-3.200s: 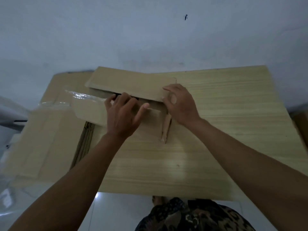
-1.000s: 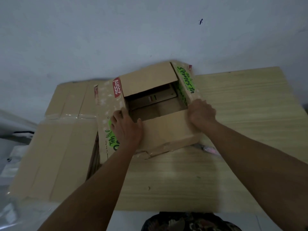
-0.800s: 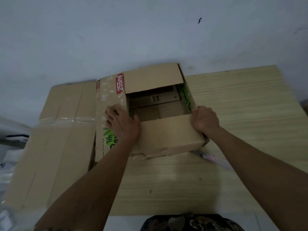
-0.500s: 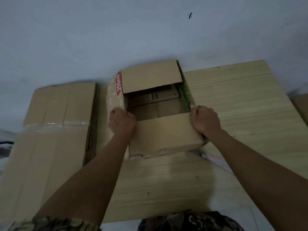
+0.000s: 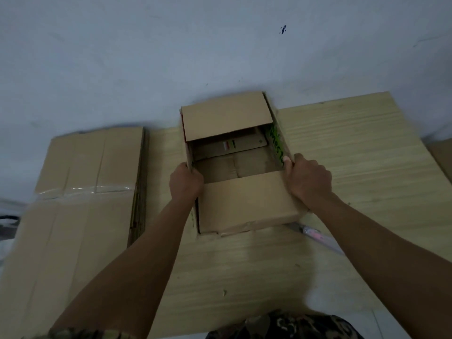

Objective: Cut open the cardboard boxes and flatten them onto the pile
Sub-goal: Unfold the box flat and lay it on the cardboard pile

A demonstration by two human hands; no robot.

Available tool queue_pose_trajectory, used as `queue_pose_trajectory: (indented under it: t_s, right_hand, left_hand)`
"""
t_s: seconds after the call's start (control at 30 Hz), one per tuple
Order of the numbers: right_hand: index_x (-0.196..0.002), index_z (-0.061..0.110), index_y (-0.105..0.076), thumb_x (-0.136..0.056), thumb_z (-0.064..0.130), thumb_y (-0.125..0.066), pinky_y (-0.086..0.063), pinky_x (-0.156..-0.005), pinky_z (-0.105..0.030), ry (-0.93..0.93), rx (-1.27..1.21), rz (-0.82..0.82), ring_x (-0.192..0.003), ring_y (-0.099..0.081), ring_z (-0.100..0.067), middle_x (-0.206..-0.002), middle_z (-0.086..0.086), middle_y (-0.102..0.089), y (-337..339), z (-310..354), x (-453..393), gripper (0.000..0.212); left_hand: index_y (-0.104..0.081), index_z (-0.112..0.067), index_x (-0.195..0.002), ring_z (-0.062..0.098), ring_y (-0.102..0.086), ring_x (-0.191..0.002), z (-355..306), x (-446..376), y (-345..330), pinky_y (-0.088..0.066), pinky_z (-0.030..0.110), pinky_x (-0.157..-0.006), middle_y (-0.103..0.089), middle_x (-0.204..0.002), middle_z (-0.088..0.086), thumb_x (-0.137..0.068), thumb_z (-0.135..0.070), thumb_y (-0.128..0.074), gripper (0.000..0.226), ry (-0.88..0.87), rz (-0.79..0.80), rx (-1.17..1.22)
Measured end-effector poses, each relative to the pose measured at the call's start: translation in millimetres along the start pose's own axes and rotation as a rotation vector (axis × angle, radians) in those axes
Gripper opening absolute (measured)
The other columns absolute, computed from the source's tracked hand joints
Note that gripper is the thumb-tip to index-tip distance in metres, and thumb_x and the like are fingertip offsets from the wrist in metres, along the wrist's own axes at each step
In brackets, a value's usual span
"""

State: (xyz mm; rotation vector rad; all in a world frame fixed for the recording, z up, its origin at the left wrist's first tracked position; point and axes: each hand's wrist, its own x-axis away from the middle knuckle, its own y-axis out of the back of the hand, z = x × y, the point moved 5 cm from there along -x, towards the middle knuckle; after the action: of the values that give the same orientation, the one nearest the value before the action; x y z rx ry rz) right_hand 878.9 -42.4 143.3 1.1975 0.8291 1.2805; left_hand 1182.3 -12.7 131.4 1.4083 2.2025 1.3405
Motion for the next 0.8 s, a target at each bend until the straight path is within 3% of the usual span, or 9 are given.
queue_pose_trajectory:
  t_s: [0.1, 0.2, 0.3, 0.4, 0.5, 0.6, 0.7, 0.77, 0.8]
  right_hand:
    - [-0.133, 0.006, -0.052, -0.1, 0.038, -0.051, -0.048, -0.084, -0.047, 0.164, 0.013, -0.2, -0.117, -0.057, -0.039, -0.13, -0.018, -0.06, 16, 9, 0, 0.046]
    - [-0.125, 0.005, -0.063, -0.096, 0.03, -0.054, -0.047, -0.096, -0.046, 0.452, -0.094, -0.387, -0.12, -0.058, -0.034, -0.127, -0.015, -0.064, 31, 37, 8, 0.04]
    - [-0.124, 0.013, -0.067, -0.096, 0.048, -0.034, -0.037, -0.11, -0.046, 0.622, -0.155, -0.131, -0.122, -0.059, -0.03, -0.122, -0.011, -0.068, 22, 72, 25, 0.056]
    - [-0.136, 0.025, -0.058, -0.085, 0.073, -0.021, -0.016, -0.122, -0.052, 0.563, 0.028, 0.149, -0.132, -0.051, -0.022, -0.136, -0.003, -0.061, 2, 81, 32, 0.079]
    - [-0.118, 0.024, -0.067, -0.078, 0.079, -0.036, -0.031, -0.113, -0.048, 0.592, -0.031, -0.048, -0.115, -0.061, -0.021, -0.115, 0.001, -0.068, 16, 75, 35, 0.075]
    - [-0.096, 0.024, -0.065, -0.078, 0.072, -0.056, -0.034, -0.101, -0.037, 0.686, -0.152, -0.277, -0.093, -0.063, -0.013, -0.093, 0.008, -0.068, 48, 62, 46, 0.052]
    - [-0.083, 0.025, -0.065, -0.082, 0.069, -0.056, -0.043, -0.088, -0.033, 0.738, -0.211, -0.302, -0.071, -0.061, -0.013, -0.073, 0.009, -0.066, 78, 49, 67, 0.045]
    - [-0.069, 0.027, -0.064, -0.09, 0.073, -0.041, -0.037, -0.065, -0.028, 0.667, -0.218, -0.187, -0.054, -0.052, -0.013, -0.056, 0.006, -0.056, 96, 44, 83, 0.055]
    - [-0.062, 0.029, -0.062, -0.093, 0.074, -0.034, -0.032, -0.061, -0.027, 0.604, -0.195, -0.076, -0.052, -0.049, -0.012, -0.052, 0.004, -0.053, 103, 42, 91, 0.062]
  left_hand:
    - [-0.034, -0.01, -0.147, 0.042, -0.04, -0.136, -16, -4, 8, -0.04, 0.054, -0.104, -0.04, -0.148, 0.021, -0.09, -0.03, -0.065, 0.068, -0.115, -0.077, -0.231]
    - [-0.018, -0.018, -0.158, 0.037, -0.018, -0.15, -42, -15, 15, -0.027, 0.056, -0.115, -0.017, -0.163, 0.017, -0.088, -0.034, -0.073, 0.09, -0.356, -0.137, -0.341]
    - [-0.028, -0.023, -0.157, 0.032, -0.02, -0.151, -64, -40, 12, -0.025, 0.053, -0.119, -0.024, -0.164, 0.012, -0.086, -0.035, -0.076, 0.087, -0.568, -0.109, -0.455]
    - [-0.043, -0.022, -0.151, 0.028, -0.03, -0.148, -77, -61, 6, -0.025, 0.051, -0.119, -0.037, -0.159, 0.009, -0.087, -0.033, -0.075, 0.073, -0.686, -0.049, -0.51]
    - [-0.055, -0.021, -0.144, 0.028, -0.04, -0.143, -87, -72, 5, -0.027, 0.051, -0.115, -0.046, -0.153, 0.009, -0.094, -0.032, -0.067, 0.052, -0.766, -0.035, -0.541]
    - [-0.061, -0.014, -0.138, 0.036, -0.055, -0.128, -103, -64, 10, -0.044, 0.048, -0.101, -0.056, -0.144, 0.014, -0.101, -0.028, -0.058, 0.04, -0.869, -0.053, -0.482]
    - [-0.066, -0.013, -0.132, 0.039, -0.063, -0.113, -126, -50, 25, -0.048, 0.045, -0.092, -0.066, -0.131, 0.015, -0.106, -0.029, -0.051, 0.034, -0.904, -0.156, -0.396]
    - [-0.071, -0.013, -0.123, 0.04, -0.067, -0.099, -138, -44, 37, -0.049, 0.043, -0.084, -0.073, -0.115, 0.017, -0.107, -0.029, -0.047, 0.032, -0.916, -0.237, -0.386]
    - [-0.072, -0.013, -0.118, 0.04, -0.068, -0.092, -142, -41, 42, -0.048, 0.042, -0.079, -0.074, -0.106, 0.018, -0.107, -0.03, -0.045, 0.033, -0.917, -0.266, -0.401]
